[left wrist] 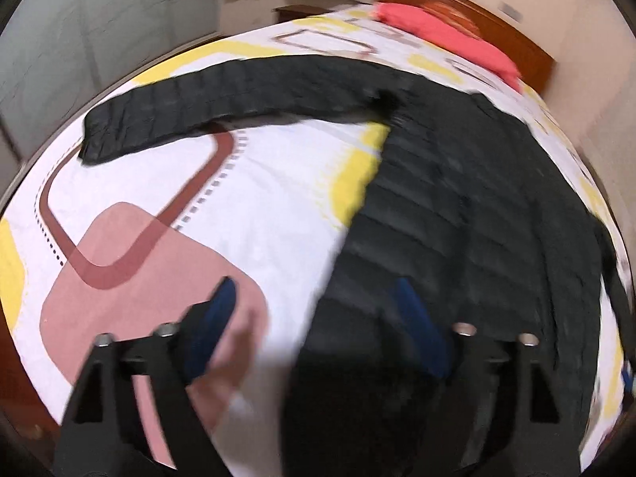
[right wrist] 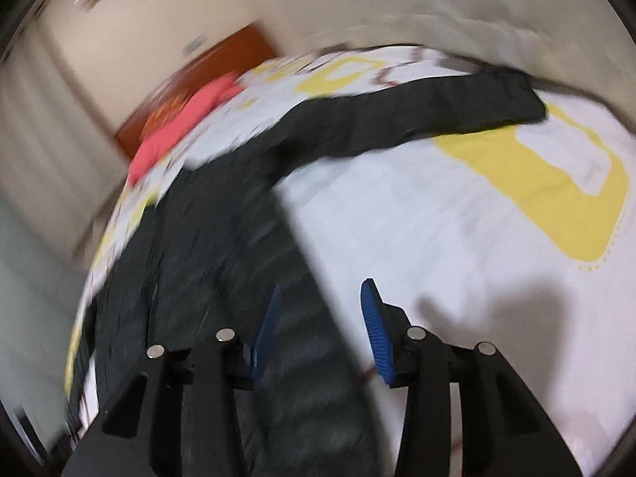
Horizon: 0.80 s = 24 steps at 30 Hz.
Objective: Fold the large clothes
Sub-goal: 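Grasp a jacket sleeve with the right tool and fold it across the body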
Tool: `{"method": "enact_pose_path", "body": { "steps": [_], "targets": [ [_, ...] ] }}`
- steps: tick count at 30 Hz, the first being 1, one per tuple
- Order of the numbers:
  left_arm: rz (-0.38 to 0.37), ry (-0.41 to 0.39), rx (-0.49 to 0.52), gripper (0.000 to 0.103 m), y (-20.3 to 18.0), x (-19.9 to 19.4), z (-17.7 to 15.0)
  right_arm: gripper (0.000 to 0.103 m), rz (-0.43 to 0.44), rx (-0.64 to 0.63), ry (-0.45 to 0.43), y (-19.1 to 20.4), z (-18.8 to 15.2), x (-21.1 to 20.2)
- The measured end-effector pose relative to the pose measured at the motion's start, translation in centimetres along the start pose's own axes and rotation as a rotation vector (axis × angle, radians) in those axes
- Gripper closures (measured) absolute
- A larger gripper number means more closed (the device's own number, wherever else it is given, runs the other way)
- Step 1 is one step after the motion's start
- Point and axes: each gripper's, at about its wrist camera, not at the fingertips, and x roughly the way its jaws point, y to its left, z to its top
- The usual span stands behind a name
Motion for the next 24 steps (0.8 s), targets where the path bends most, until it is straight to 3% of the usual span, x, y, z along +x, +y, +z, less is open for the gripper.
{"method": "enact_pose_path", "body": {
  "steps": [2,7,13,16,21,22,24],
  "targets": [
    [0.019,-0.004,-0.045,0.017,1.0,1.2,1.3,0.045,0.006,0.099,-0.041,-2.7,2.2,1.4],
    [0.060,-0.025,-0.148,0.016,3.1,3.4,3.1,0.043,-0.001,0.317,-0.150,-9.6,7.1,4.7],
    [0.080,-0.034,-0.286,0.016,5.0,5.5,3.7,0.043,0.026,0.501,-0.254,-14.7,10.4,7.7],
    [0.093,-0.028,-0.333,0.016,5.8,6.3,3.9,0.042,0.039,0.524,-0.316,-15.2,11.9,8.1],
    [0.128,-0.056,-0.330,0.012,5.9,6.4,4.1,0.039,0.033,0.540,-0.420,-15.8,13.8,8.1],
    [0.135,-0.057,-0.328,0.012,5.9,6.5,4.1,0.040,0.027,0.551,-0.434,-16.3,14.3,8.2],
    [0.146,-0.060,-0.322,0.011,5.9,6.4,4.1,0.053,-0.008,0.527,-0.442,-16.5,14.6,8.3]
  ]
}}
